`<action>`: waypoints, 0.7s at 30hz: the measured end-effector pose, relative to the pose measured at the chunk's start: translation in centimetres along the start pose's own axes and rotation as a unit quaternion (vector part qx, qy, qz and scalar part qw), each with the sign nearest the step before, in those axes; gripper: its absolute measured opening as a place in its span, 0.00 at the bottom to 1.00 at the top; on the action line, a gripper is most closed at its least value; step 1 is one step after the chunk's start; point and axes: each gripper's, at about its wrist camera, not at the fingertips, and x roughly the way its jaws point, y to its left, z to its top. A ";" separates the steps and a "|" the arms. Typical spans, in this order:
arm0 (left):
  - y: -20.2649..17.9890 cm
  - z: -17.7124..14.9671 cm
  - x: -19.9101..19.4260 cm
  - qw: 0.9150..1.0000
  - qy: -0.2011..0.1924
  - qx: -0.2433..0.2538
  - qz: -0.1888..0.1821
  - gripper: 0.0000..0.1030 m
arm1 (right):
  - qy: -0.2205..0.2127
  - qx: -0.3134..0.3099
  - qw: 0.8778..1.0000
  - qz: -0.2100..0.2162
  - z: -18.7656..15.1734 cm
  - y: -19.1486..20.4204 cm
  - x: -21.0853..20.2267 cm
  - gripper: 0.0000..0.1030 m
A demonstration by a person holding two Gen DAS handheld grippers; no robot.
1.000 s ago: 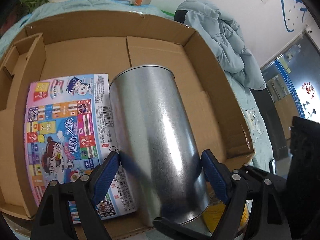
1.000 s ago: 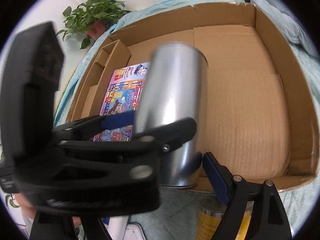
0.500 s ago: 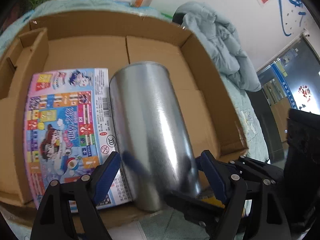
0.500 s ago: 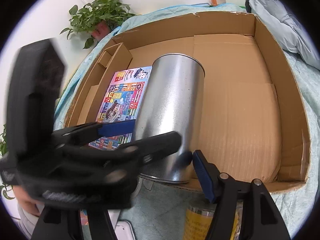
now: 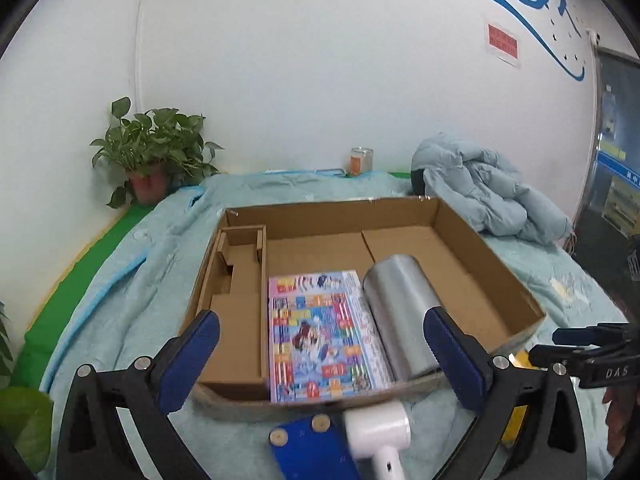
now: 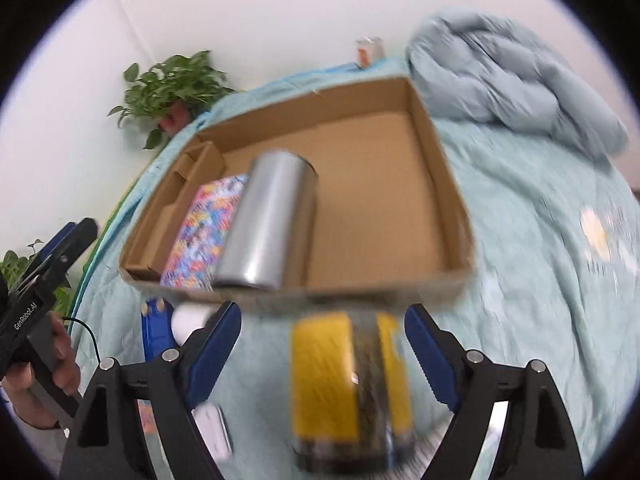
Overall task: Organize rigid objects
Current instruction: 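Lower the silver can into the box beside the board game and open the left gripper, then move the left gripper to the yellow-labelled jar and grasp it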
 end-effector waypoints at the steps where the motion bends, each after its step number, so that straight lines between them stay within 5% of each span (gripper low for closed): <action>1: 0.1 -0.5 -0.3 1.000 0.012 -0.008 -0.006 1.00 | 0.008 0.005 1.000 0.001 -0.5 -0.4 0.2 0.82; 9: -2.1 -4.2 1.1 0.979 0.144 -0.068 -0.125 1.00 | 0.052 0.056 0.996 0.036 -3.6 -3.2 0.1 0.75; 11: -3.1 -4.6 1.9 0.963 0.178 -0.103 -0.172 1.00 | 0.054 0.047 0.997 0.028 -3.7 -3.1 0.0 0.56; 14: -4.8 -4.8 3.1 0.937 0.226 -0.120 -0.237 0.99 | 0.070 0.022 0.997 0.038 -4.0 -2.4 0.1 0.54; 21: -9.1 -5.2 6.0 0.893 0.281 -0.131 -0.326 0.99 | 0.094 -0.022 0.992 0.079 -4.4 -0.5 0.7 0.54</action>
